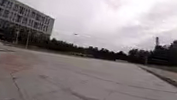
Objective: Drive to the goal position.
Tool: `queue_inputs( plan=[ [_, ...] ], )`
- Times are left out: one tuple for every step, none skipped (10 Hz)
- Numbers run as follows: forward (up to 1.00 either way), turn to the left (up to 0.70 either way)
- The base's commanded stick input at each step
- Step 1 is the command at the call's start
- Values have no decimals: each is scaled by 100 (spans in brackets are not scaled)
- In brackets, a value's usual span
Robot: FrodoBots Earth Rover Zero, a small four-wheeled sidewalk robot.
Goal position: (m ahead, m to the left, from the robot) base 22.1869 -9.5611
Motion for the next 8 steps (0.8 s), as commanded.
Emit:
queue_inputs(
  plan=[
    [70, 0],
    [70, 0],
    [70, 0],
    [70, 0],
    [70, 0],
    [70, 0],
    [70, 0],
    [70, 0]
  ],
)
